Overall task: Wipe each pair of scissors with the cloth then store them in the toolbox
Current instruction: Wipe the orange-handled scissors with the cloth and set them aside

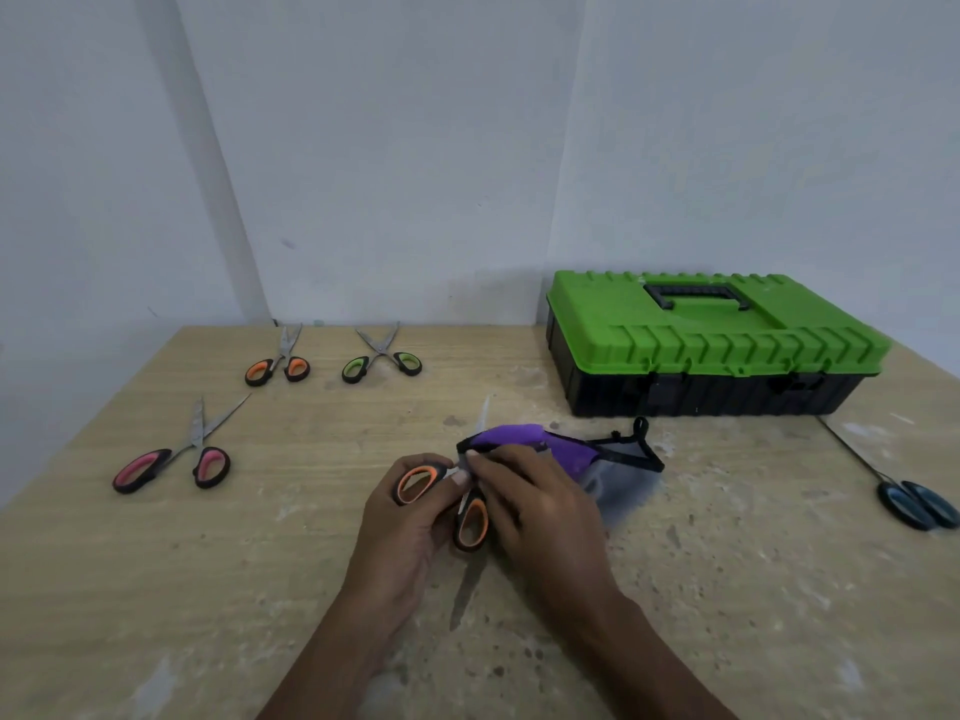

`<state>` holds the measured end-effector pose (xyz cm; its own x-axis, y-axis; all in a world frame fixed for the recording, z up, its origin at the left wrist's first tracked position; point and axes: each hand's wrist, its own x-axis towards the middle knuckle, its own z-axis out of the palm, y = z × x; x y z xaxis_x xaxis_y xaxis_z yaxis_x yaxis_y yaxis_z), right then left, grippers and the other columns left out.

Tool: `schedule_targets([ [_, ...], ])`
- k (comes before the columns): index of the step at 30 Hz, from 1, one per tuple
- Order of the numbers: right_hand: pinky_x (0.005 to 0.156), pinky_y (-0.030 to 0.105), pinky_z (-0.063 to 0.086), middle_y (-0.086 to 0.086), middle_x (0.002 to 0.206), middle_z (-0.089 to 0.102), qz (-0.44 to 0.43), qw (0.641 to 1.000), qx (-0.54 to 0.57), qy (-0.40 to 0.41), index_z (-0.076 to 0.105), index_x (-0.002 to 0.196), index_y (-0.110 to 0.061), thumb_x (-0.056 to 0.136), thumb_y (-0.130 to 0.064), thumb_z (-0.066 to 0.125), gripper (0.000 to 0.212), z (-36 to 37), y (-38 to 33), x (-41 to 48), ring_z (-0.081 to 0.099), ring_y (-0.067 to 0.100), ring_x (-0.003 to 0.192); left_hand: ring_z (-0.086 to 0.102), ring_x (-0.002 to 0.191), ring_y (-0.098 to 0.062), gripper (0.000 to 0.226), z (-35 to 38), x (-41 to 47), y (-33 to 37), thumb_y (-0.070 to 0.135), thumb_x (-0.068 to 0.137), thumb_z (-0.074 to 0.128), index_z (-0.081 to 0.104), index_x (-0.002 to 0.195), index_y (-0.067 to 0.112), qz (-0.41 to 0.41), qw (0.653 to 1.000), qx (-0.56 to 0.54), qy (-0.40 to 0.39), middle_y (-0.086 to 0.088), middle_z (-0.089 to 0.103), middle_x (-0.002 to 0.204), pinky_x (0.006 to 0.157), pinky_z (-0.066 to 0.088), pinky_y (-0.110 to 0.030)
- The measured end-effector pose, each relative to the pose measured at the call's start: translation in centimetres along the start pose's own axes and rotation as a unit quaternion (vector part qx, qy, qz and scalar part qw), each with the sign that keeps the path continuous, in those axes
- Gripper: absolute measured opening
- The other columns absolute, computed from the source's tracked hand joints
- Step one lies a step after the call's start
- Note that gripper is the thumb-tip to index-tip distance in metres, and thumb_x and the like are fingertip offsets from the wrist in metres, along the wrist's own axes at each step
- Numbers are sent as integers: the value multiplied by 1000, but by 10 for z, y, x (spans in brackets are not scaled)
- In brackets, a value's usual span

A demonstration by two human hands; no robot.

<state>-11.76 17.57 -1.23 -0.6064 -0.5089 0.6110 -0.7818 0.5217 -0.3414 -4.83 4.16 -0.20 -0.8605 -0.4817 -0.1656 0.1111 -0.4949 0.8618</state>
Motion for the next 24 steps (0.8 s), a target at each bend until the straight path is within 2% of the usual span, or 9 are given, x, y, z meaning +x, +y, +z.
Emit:
schedule_targets([
  [3, 67, 30, 53, -14, 116, 64, 10, 1000, -17, -3, 69, 124, -32, 92, -24, 65, 33, 0, 8, 1, 61, 13, 99, 71, 86, -30, 19, 2, -2, 2, 5, 79, 77, 67, 95, 7, 0, 1000, 2, -9, -23, 72, 95, 76, 61, -37],
  [7, 64, 31, 54, -14, 120, 63, 81, 996, -25, 21, 69, 124, -33, 90, -20, 60, 37, -1, 22, 6, 62, 15, 105, 69, 89, -35, 16, 4, -5, 2, -1, 82, 76, 65, 92, 7, -2, 1000, 17, 1, -34, 71, 102, 84, 57, -44],
  [9, 67, 30, 53, -11, 117, 64, 34, 998, -32, 33, 71, 122, -28, 91, -24, 58, 34, -3, 10, 2, 61, 17, 101, 69, 86, -35, 16, 3, -4, 2, -2, 82, 76, 65, 88, 9, -3, 1000, 18, 7, -31, 71, 96, 81, 57, -43],
  [12, 68, 27, 52, -10, 114, 66, -29, 999, -27, 23, 72, 121, -26, 89, -24, 64, 32, -4, 0, -4, 60, 15, 97, 68, 81, -33, 17, 1, -4, 5, 0, 81, 77, 64, 87, 10, -5, 1000, 9, 1, -25, 67, 89, 71, 59, -38],
  [16, 59, 31, 53, -16, 118, 62, 75, 996, -34, 20, 68, 123, -36, 93, -22, 59, 35, -2, 23, 8, 59, 14, 104, 71, 79, -33, 17, 2, -7, 7, -2, 83, 75, 62, 91, 7, -6, 1000, 27, -6, -29, 73, 92, 73, 60, -39],
  [19, 64, 31, 53, -10, 121, 61, 139, 988, -15, 65, 67, 127, -31, 95, -14, 61, 37, -6, 37, 11, 61, 15, 106, 73, 78, -33, 18, 3, -9, 7, 0, 83, 77, 63, 92, 6, 4, 998, 61, -5, -27, 75, 92, 76, 59, -40],
  [21, 73, 29, 53, -7, 122, 61, 120, 989, 5, 91, 67, 129, -26, 94, -10, 62, 39, -10, 31, 7, 61, 14, 108, 73, 77, -33, 17, 4, -9, 7, 1, 82, 78, 64, 90, 8, 9, 997, 71, -3, -24, 75, 89, 78, 58, -43],
  [24, 79, 23, 49, -9, 122, 62, 32, 998, 7, 48, 67, 128, -26, 94, -18, 58, 36, -9, 10, -2, 57, 12, 110, 73, 78, -34, 20, 5, -8, 6, 3, 81, 80, 63, 92, 3, 13, 997, 80, 1, -22, 73, 87, 81, 59, -47],
])
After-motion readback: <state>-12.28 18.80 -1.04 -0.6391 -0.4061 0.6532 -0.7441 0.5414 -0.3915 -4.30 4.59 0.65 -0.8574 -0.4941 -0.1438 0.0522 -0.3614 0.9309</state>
